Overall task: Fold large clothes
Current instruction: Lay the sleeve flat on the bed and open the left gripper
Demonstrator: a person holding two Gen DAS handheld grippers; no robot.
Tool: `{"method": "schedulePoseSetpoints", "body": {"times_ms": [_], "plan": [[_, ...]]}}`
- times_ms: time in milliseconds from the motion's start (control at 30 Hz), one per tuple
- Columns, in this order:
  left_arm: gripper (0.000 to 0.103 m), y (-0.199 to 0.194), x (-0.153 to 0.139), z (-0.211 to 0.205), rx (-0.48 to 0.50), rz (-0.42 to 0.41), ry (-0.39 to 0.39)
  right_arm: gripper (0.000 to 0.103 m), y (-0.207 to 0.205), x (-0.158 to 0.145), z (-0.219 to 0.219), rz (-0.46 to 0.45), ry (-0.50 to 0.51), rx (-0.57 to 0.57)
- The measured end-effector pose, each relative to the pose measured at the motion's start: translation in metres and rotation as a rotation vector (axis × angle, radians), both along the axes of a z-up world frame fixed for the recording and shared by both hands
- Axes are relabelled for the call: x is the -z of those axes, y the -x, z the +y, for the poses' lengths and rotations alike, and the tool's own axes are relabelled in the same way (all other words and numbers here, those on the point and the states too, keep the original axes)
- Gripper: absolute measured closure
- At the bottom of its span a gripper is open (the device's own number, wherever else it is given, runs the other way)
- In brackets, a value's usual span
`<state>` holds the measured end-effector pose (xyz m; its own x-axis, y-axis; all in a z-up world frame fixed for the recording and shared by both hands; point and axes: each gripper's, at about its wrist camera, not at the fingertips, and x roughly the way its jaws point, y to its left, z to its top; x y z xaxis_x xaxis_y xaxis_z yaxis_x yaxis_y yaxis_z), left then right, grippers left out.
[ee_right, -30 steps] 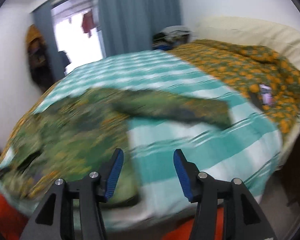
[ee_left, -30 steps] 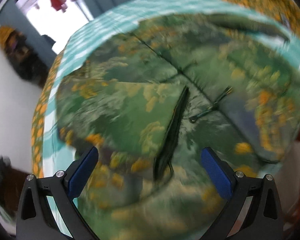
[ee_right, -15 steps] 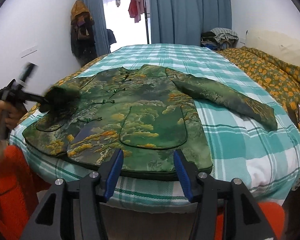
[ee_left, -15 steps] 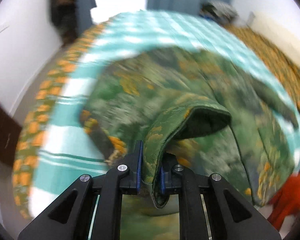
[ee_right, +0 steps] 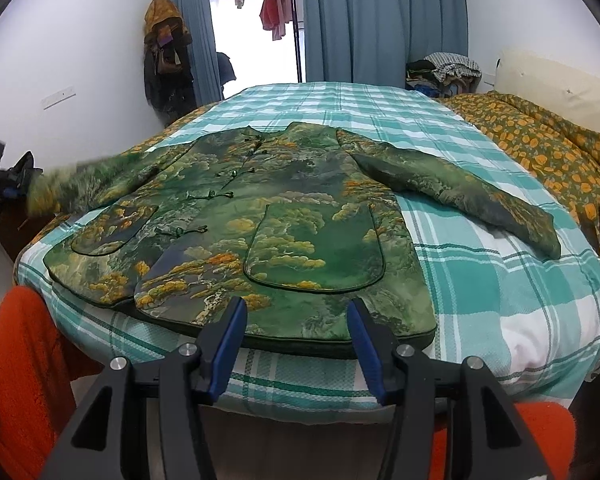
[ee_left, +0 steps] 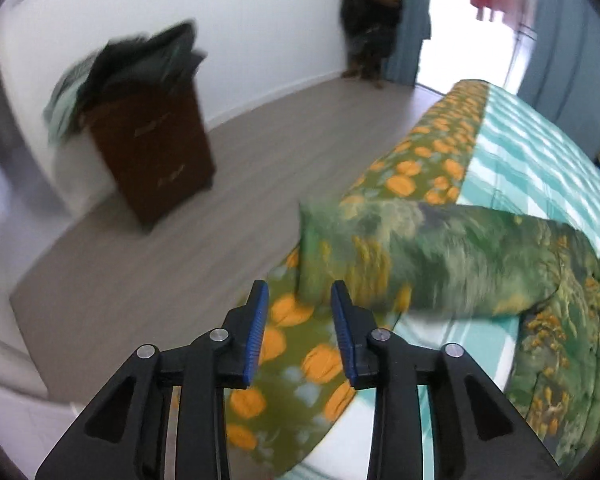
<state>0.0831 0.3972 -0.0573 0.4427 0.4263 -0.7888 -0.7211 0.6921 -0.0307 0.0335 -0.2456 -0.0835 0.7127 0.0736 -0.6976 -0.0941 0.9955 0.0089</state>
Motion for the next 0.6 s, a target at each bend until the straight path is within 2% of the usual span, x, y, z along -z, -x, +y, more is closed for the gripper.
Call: {"method": "schedulePoseSetpoints", "body": {"times_ms": [67, 133, 167, 200, 233, 300, 367, 433, 500, 533, 600], "plan": [[0.06, 0.013, 0.009, -0.011, 0.012, 0.003, 0.036, 0.05, -0.002, 0.0, -0.003, 0.006, 0.006, 0.015], [0.037, 0.023, 0.013, -0.04, 0.071, -0.017, 0.069, 0.05, -0.006, -0.001, -0.011, 0.015, 0.015, 0.056], [0.031, 0.024, 0.013, -0.046, 0.101, -0.029, 0.081, 0.049, -0.009, -0.001, -0.017, 0.024, 0.018, 0.079], [0.02, 0.025, 0.014, -0.064, 0.148, -0.043, 0.095, 0.046, -0.011, 0.0, -0.022, 0.034, 0.019, 0.099], [0.012, 0.024, 0.015, -0.086, 0.214, -0.053, 0.115, 0.037, -0.015, 0.001, -0.029, 0.044, 0.016, 0.122], [0.007, 0.016, 0.021, -0.122, 0.35, -0.045, 0.167, 0.035, -0.022, 0.002, -0.043, 0.06, 0.01, 0.159], [0.007, -0.004, 0.041, -0.163, 0.508, 0.012, 0.232, 0.035, -0.033, 0.004, -0.059, 0.089, -0.005, 0.179], [0.007, -0.025, 0.064, -0.193, 0.602, 0.083, 0.227, 0.035, -0.049, 0.012, -0.076, 0.147, -0.031, 0.199], [0.007, -0.037, 0.082, -0.204, 0.625, 0.133, 0.201, 0.035, -0.065, 0.025, -0.096, 0.226, -0.074, 0.231], [0.007, -0.047, 0.095, -0.209, 0.618, 0.164, 0.22, 0.035, -0.07, 0.029, -0.102, 0.245, -0.095, 0.237], [0.007, -0.053, 0.107, -0.208, 0.61, 0.166, 0.297, 0.035, -0.081, 0.045, -0.114, 0.299, -0.132, 0.242]]}}
